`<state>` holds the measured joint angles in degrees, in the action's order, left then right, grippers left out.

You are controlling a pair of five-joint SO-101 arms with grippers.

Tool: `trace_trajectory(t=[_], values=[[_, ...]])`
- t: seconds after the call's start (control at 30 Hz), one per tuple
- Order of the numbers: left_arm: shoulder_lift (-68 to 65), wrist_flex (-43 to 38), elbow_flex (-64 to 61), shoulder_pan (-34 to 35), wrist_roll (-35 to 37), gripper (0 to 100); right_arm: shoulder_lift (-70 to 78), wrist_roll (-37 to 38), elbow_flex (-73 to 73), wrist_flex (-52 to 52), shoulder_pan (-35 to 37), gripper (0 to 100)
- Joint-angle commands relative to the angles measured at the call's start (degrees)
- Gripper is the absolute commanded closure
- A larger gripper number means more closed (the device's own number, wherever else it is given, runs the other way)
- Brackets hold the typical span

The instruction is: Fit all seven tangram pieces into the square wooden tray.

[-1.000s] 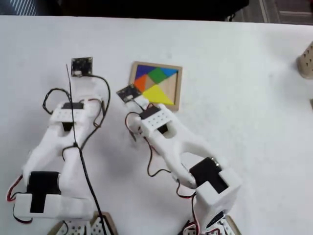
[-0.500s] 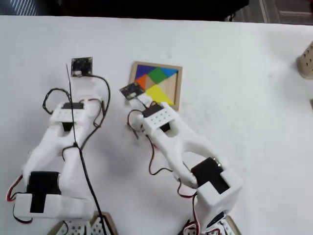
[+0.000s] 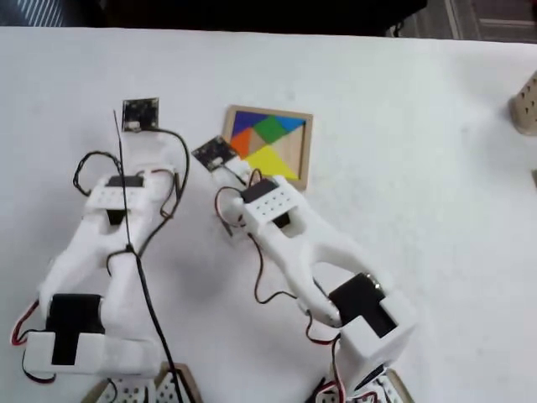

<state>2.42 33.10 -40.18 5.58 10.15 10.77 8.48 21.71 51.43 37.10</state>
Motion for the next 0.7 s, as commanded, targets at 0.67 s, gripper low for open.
trace_trajectory(t=[0.67], values=[[0.22, -1.58, 1.14, 0.13, -0.62, 98, 10.86, 0.88, -15.38, 9.01, -0.57, 79.1]])
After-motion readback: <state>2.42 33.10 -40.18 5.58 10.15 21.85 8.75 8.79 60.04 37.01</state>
